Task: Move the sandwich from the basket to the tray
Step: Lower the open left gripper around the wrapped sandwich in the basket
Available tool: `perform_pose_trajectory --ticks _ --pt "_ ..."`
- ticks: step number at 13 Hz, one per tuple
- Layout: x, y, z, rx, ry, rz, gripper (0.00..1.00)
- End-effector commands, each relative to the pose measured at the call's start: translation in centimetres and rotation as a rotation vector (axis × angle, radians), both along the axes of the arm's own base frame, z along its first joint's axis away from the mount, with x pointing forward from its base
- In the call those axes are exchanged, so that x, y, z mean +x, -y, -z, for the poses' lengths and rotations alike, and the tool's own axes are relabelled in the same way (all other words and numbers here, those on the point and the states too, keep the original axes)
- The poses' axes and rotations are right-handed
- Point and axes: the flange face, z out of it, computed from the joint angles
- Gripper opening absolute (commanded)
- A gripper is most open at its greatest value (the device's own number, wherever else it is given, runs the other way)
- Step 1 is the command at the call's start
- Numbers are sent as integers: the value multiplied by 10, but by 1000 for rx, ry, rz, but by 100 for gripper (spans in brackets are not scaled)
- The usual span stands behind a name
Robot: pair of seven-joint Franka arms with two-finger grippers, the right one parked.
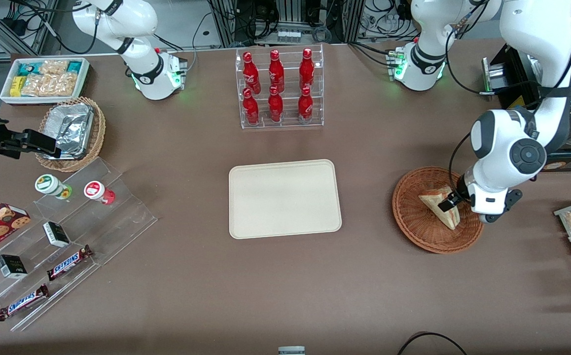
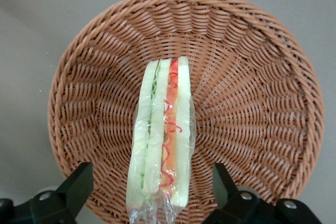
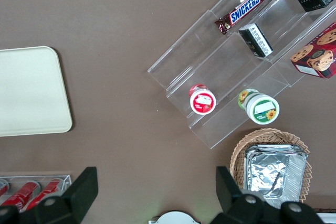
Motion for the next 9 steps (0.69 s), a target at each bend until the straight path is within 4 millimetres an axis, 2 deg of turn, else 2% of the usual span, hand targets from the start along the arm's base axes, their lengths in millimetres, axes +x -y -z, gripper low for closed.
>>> perform_pose_trajectory --ticks 1,8,9 --pt "-12 4 2 -22 23 -33 100" --pt "-19 3 36 -33 39 -47 98" --pt "-19 2 41 -33 37 -48 95"
